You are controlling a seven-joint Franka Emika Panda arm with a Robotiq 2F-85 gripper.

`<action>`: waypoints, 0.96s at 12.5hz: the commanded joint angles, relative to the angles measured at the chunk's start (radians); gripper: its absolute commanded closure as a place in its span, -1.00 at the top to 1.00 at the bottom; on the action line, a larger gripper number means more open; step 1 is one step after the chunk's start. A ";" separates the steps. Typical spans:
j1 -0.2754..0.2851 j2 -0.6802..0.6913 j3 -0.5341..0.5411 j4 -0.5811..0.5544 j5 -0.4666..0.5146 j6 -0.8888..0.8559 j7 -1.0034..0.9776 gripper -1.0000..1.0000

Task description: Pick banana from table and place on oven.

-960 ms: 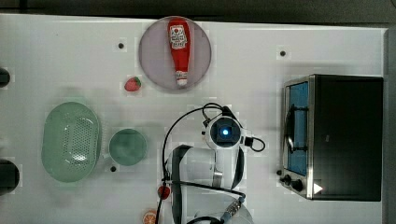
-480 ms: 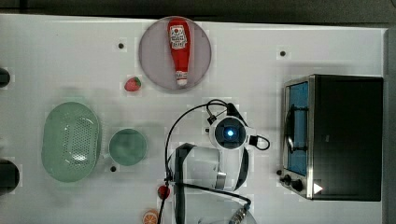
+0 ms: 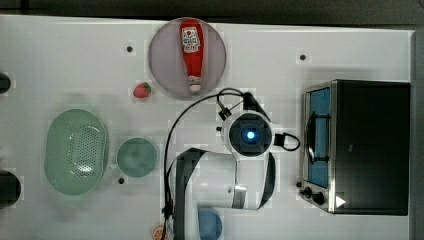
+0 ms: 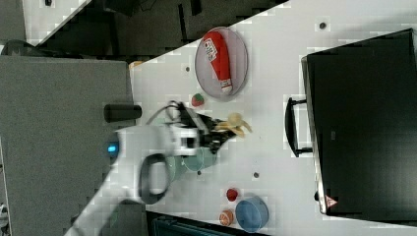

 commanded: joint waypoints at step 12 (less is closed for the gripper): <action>-0.046 -0.087 -0.362 0.396 0.015 -0.505 -0.404 -0.49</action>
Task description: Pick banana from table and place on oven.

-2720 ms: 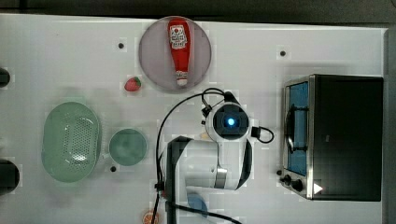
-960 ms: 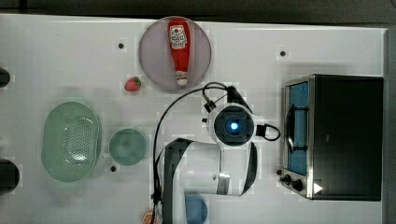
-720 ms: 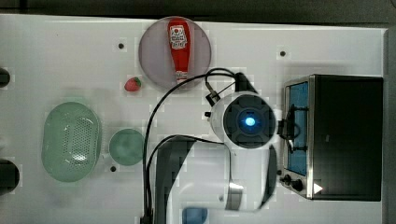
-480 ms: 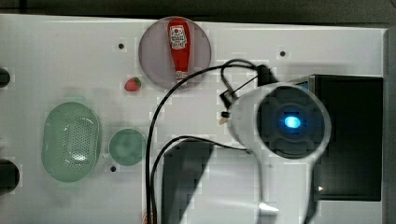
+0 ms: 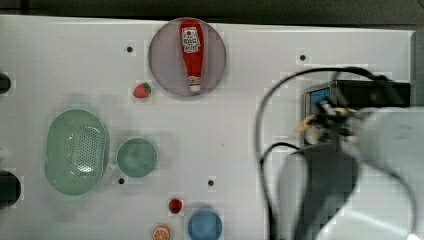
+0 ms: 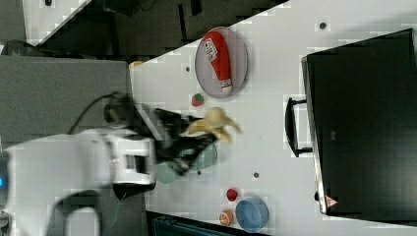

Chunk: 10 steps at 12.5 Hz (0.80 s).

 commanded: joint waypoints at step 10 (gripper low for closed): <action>-0.052 0.285 -0.213 0.024 -0.049 0.205 -0.329 -0.49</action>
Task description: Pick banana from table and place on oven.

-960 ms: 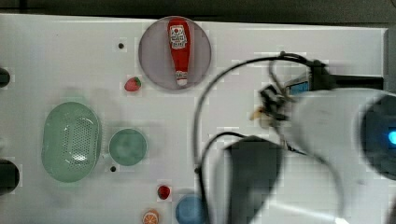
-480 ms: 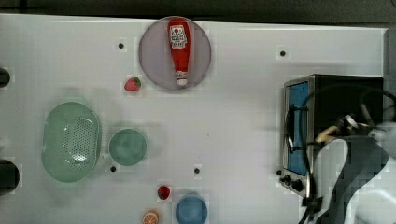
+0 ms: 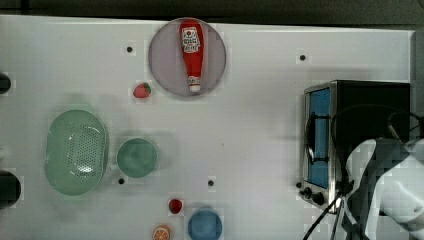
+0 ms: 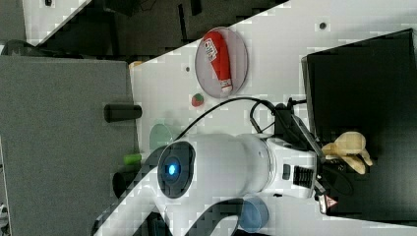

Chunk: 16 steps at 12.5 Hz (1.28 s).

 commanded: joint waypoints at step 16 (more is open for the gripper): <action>0.140 -0.202 0.272 0.099 0.035 -0.257 -0.007 1.00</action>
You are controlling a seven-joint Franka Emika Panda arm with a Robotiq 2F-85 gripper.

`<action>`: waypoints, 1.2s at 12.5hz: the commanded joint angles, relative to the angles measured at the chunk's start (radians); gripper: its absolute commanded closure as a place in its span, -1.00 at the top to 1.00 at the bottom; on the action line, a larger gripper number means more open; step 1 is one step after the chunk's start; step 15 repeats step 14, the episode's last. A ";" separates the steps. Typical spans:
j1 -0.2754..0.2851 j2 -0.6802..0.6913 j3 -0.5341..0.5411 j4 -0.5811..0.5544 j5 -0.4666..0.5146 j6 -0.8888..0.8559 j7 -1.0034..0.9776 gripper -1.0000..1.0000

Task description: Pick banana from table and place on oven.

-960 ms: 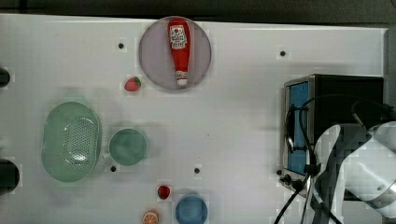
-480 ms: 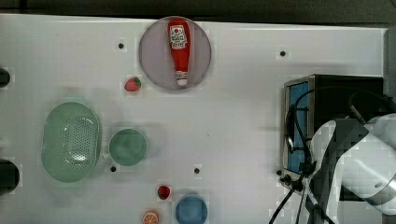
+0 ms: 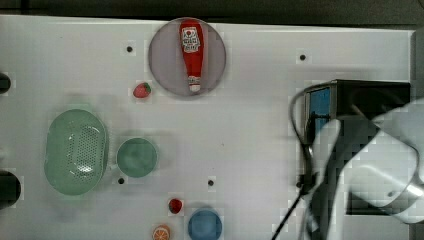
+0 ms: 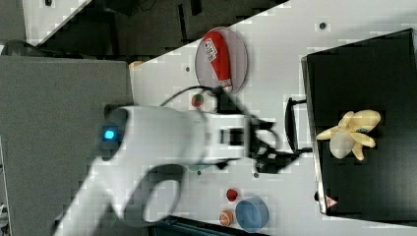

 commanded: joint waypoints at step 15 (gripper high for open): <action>0.114 -0.421 0.412 0.010 0.056 -0.309 0.671 1.00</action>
